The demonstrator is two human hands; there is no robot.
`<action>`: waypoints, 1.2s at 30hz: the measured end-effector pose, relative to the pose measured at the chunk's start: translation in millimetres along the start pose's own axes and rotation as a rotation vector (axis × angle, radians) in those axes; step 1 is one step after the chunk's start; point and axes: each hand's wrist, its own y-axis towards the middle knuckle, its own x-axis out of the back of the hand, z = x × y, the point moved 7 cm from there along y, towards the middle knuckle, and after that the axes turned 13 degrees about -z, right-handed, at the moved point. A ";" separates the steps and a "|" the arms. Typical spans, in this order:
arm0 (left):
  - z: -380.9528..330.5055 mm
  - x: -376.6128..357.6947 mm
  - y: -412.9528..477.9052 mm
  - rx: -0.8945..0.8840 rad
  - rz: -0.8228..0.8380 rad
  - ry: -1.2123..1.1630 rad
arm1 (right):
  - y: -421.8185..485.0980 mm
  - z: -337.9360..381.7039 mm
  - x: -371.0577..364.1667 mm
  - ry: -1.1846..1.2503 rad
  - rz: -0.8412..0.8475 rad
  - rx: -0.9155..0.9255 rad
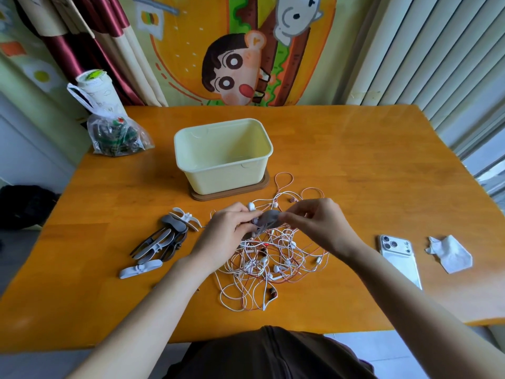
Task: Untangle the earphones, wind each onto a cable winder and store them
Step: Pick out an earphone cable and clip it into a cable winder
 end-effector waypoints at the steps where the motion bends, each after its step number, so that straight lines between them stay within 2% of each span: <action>1: 0.1 -0.3 0.2 0.025 0.026 -0.028 | 3.0 1.1 4.2 0.017 -0.023 0.011; 6: -7.8 -2.4 -2.1 0.181 0.145 -0.364 | 9.5 -6.4 5.1 0.147 -0.057 -0.053; 10: -22.3 6.9 4.5 0.280 0.029 -0.732 | 6.7 -11.3 -3.0 0.347 -0.083 -0.192; 13: -19.0 9.0 10.2 0.397 -0.044 -0.931 | 3.1 -5.0 -15.5 0.394 -0.056 -0.218; 24: -1.3 7.9 10.0 0.604 -0.222 -1.152 | -6.8 5.3 -51.0 0.459 0.061 -0.306; 29: 7.3 4.8 6.8 0.635 -0.260 -1.056 | -12.3 2.4 -53.1 0.441 0.106 -0.313; 32: 15.9 14.4 7.5 0.505 -0.347 -0.647 | -17.8 3.9 -55.5 0.360 0.153 -0.251; 36: 13.9 12.9 8.3 0.243 -0.307 -0.224 | -19.1 10.5 -52.0 0.213 0.162 -0.131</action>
